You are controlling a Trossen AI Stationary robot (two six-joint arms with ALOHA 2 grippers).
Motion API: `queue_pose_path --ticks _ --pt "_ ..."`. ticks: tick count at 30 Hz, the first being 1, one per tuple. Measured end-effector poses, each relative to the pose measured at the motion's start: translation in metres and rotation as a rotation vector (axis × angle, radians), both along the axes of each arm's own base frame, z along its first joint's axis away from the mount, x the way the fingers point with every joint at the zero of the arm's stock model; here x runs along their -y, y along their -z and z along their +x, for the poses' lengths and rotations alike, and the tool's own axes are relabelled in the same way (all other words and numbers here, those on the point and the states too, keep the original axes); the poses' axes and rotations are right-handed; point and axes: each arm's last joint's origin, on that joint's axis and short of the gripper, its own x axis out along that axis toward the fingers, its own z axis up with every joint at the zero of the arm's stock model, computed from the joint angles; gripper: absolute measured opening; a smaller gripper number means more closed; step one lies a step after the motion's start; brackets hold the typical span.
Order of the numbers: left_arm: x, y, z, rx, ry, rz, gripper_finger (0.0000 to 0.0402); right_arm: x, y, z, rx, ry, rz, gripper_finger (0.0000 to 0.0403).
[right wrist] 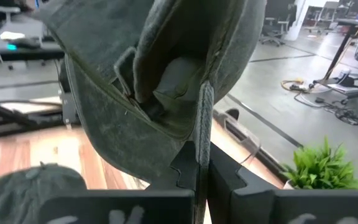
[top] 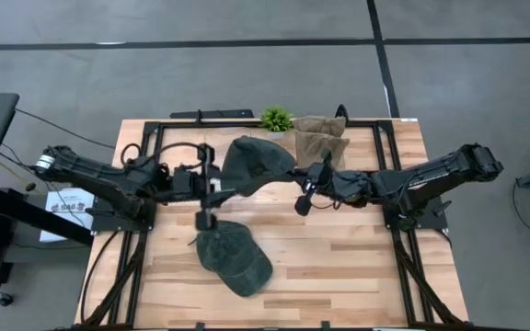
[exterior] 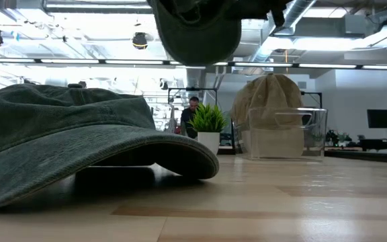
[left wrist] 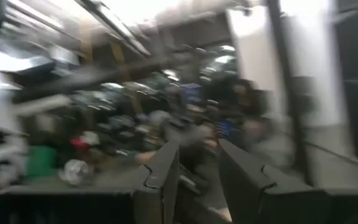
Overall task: Pick & Place hat
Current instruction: Put the right black cap into the left transparent container
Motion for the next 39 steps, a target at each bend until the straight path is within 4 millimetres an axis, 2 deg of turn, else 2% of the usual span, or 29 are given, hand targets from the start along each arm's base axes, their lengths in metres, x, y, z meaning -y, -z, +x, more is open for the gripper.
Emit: queue_pose_path --ticks 3,6,13,20,28,33,39 --pt "0.003 0.013 -0.008 -0.066 0.121 -0.036 0.0106 0.002 -0.01 -0.008 0.038 -0.001 0.006 0.0" --pt "0.002 0.033 -0.015 -0.12 0.149 -0.077 0.0106 0.003 -0.021 -0.017 0.077 -0.002 0.008 0.0" --pt "-0.006 0.075 -0.027 -0.192 0.111 -0.158 0.0106 0.002 -0.039 -0.036 0.144 -0.026 0.01 0.0" --pt "-0.024 0.109 -0.027 -0.204 0.043 -0.249 0.0122 -0.003 -0.045 -0.039 0.181 -0.045 0.001 0.0" --pt "-0.043 0.129 -0.021 -0.227 -0.039 -0.287 0.0168 -0.004 -0.045 -0.037 0.19 -0.049 -0.003 0.0" --pt "-0.043 0.14 -0.009 -0.236 -0.051 -0.277 0.0188 -0.004 -0.046 -0.037 0.199 -0.035 -0.015 0.0" --pt "-0.042 0.146 0.003 -0.188 -0.08 -0.219 0.0193 -0.004 -0.046 -0.038 0.199 -0.028 -0.011 0.0"
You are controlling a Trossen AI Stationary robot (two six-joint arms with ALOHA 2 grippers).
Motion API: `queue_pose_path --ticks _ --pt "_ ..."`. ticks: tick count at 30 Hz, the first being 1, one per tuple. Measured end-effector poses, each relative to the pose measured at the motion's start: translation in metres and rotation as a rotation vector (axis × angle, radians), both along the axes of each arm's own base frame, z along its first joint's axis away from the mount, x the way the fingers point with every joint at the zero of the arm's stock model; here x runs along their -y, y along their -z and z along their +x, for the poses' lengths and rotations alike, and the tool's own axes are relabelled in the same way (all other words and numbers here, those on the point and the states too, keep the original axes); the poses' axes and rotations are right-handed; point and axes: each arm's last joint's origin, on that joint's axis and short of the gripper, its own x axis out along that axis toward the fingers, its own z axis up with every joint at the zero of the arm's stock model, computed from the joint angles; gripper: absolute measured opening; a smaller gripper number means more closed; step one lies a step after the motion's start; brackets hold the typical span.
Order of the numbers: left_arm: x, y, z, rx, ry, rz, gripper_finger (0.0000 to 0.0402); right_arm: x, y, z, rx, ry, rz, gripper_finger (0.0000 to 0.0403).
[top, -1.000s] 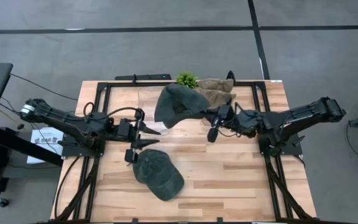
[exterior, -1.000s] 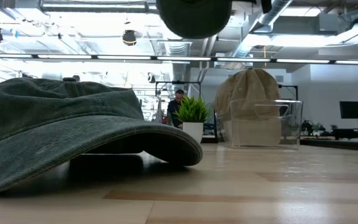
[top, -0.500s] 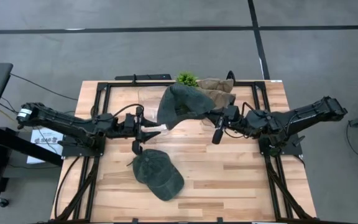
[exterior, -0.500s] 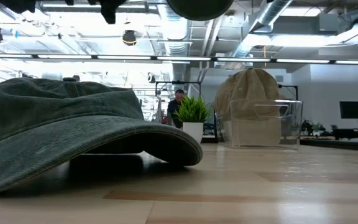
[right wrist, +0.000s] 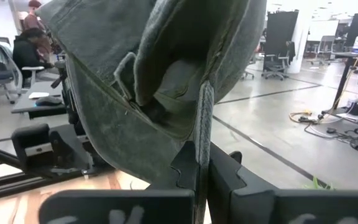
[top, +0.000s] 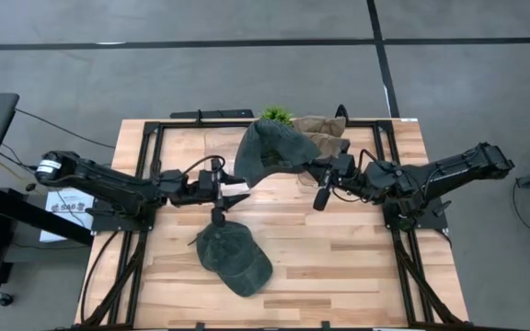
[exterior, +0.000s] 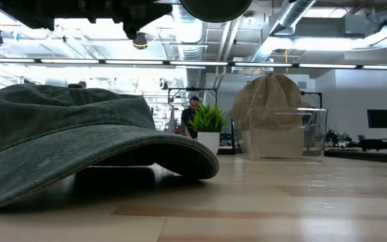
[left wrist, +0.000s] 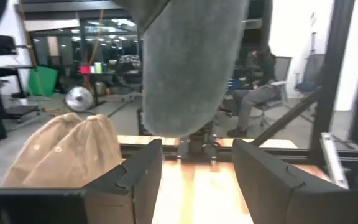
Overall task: Pick & Place hat
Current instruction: Put the right black cap into the left transparent container
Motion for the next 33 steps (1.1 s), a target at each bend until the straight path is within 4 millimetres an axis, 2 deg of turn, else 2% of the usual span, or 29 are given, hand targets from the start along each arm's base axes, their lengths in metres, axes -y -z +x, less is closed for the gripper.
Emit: queue_pose_path --ticks 8,12,20,33 --pt "0.0 0.012 0.011 -0.012 -0.08 0.059 0.0187 0.0 0.0 0.0 0.0 0.0 0.004 0.0" --pt "-0.002 0.011 0.012 0.004 -0.144 0.092 0.0186 -0.001 0.003 0.003 -0.014 0.003 0.001 0.0" --pt "-0.002 0.008 0.011 0.037 -0.15 0.1 0.0186 0.002 0.011 0.016 -0.023 0.05 -0.004 0.0" --pt "-0.003 0.008 0.011 0.031 -0.184 0.095 0.0186 0.002 0.007 0.015 0.001 0.042 -0.026 0.0"
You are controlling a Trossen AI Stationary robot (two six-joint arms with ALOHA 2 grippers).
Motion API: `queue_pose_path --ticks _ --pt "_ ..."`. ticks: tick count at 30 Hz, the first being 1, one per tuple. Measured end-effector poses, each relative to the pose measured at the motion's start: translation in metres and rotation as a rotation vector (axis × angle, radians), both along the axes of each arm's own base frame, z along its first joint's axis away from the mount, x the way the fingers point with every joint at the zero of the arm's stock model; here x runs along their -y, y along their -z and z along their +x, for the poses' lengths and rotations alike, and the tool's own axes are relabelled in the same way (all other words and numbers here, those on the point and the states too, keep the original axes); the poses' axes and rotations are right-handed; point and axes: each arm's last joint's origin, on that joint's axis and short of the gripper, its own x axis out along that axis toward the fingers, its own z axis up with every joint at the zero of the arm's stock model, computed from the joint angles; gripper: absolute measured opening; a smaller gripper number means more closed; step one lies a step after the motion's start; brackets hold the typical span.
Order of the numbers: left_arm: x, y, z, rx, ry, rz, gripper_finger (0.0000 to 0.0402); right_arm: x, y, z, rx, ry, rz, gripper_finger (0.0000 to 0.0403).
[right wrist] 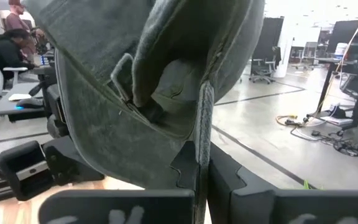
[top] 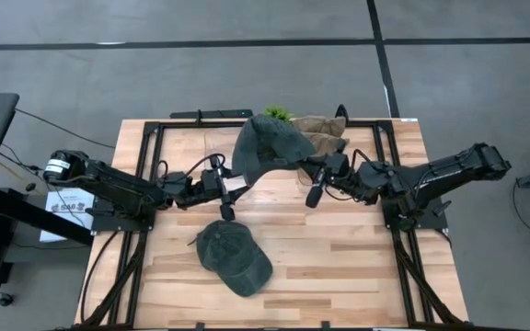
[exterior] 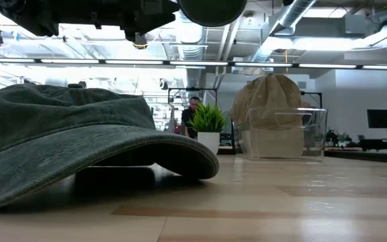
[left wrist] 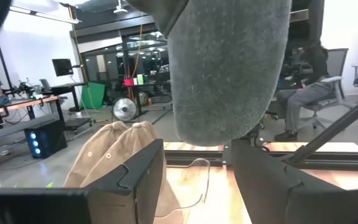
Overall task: Pick & Place hat
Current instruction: Put the right black cap into the left transparent container
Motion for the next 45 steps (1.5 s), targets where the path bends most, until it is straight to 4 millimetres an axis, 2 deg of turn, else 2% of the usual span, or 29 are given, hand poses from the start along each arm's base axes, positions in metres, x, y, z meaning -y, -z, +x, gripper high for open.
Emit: queue_pose_path --ticks 19,30,45 --pt "-0.013 0.002 0.001 -0.03 -0.065 0.0 0.0186 0.001 -0.001 0.002 0.026 -0.041 0.022 0.0" --pt "-0.019 -0.003 0.001 0.026 -0.088 -0.01 0.0186 0.001 0.013 0.017 -0.013 -0.032 0.024 0.0" --pt "-0.019 -0.005 0.0 0.054 -0.093 -0.014 0.0179 0.001 0.018 0.021 -0.023 -0.032 0.026 0.0002"
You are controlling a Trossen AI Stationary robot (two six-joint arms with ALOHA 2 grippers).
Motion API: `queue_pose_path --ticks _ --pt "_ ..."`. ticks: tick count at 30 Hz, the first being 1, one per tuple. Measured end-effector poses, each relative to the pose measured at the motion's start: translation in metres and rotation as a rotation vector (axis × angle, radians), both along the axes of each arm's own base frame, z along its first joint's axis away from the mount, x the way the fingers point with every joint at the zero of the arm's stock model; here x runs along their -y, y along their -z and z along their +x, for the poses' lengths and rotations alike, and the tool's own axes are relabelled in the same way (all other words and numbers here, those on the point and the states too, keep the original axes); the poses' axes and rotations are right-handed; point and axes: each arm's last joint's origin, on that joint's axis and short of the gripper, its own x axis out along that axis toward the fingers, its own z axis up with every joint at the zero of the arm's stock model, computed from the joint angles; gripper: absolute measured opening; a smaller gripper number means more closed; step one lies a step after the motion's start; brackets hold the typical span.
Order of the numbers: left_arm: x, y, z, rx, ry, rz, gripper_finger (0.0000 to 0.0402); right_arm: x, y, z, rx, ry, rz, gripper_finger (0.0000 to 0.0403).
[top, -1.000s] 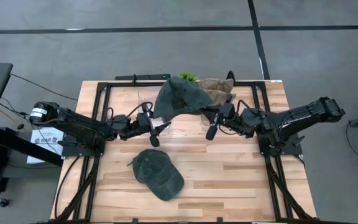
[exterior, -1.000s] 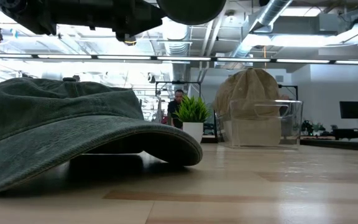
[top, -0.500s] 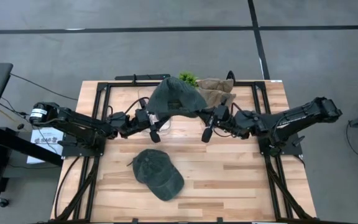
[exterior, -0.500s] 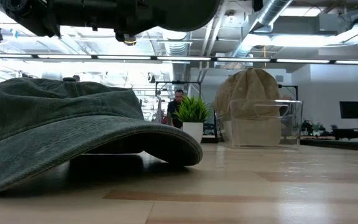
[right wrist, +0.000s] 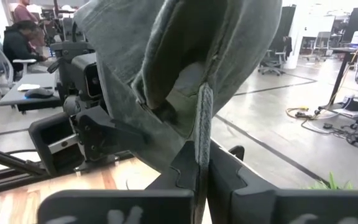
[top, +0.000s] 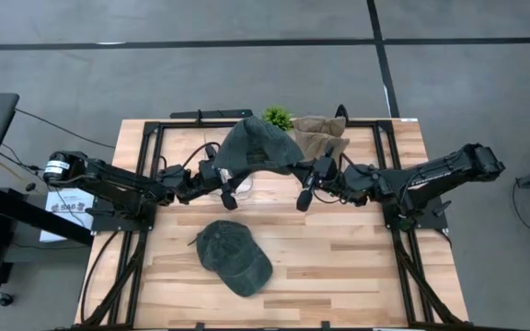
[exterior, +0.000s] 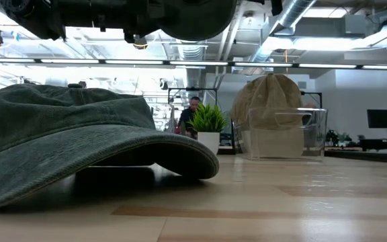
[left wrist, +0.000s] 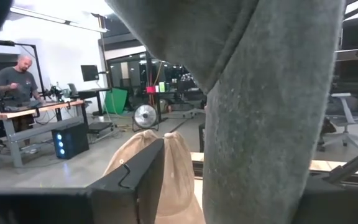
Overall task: Pick & Place hat
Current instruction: Put the right black cap into the left transparent container
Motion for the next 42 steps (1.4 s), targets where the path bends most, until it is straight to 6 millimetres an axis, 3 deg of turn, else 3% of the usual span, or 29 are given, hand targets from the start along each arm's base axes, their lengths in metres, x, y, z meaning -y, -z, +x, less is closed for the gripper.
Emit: queue_pose_path --ticks 4,11,26,37,42 --pt "0.0 0.0 0.0 0.0 0.0 0.0 0.0138 0.0 -0.001 0.0 0.006 0.0 0.003 0.0005" --pt "0.0 0.0 0.0 -0.003 -0.002 0.001 0.0014 -0.001 0.001 0.0 -0.003 -0.031 0.016 0.0014" --pt "-0.002 -0.003 -0.005 -0.059 -0.082 0.082 0.0012 -0.001 0.012 -0.001 -0.12 -0.049 0.029 0.0108" --pt "-0.006 -0.025 -0.041 -0.163 -0.137 0.076 0.0013 -0.001 0.021 -0.005 -0.222 -0.047 0.008 0.0162" --pt "-0.003 -0.028 -0.056 -0.196 0.009 0.038 0.0012 -0.006 0.024 -0.007 -0.262 -0.067 -0.001 0.0168"
